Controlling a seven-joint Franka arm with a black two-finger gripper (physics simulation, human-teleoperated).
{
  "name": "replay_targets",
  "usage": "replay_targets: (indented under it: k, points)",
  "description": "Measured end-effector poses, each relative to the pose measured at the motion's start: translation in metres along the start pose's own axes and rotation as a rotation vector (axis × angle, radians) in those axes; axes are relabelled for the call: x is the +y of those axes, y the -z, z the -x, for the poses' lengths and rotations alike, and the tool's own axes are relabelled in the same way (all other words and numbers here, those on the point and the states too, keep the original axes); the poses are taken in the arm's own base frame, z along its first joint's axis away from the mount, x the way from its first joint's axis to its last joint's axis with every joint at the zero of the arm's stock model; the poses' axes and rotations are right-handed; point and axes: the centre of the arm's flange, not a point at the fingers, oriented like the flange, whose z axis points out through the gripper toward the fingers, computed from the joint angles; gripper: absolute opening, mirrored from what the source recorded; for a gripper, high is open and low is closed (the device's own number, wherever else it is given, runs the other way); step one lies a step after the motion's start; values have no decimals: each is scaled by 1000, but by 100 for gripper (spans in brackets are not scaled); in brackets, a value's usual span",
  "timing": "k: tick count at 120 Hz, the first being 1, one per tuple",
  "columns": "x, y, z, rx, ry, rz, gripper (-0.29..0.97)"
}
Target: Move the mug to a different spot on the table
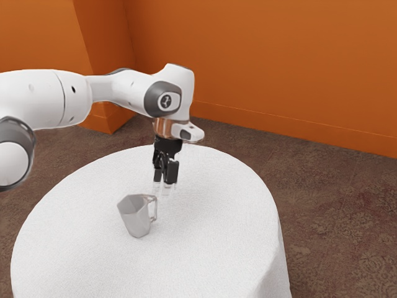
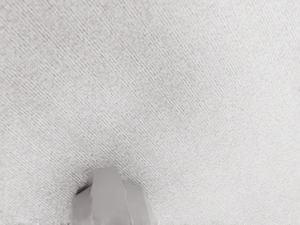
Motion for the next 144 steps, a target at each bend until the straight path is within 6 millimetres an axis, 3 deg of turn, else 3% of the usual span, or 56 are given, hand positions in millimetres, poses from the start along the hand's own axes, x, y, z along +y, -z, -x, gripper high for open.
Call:
replay_targets:
  k: [24, 42, 62, 78, 90, 120, 144]
  points:
    - [7, 62, 23, 94, 32, -69, 68]
    - [26, 111, 52, 169, 81, -128, 68]
    - [76, 192, 118, 300, 163, -226, 68]
    - [103, 238, 182, 387, 263, -279, 68]
    - [102, 245, 202, 412, 326, -263, 68]
    - [77, 237, 205, 418, 431, -182, 68]
    - [75, 236, 206, 422, 472, -165, 68]
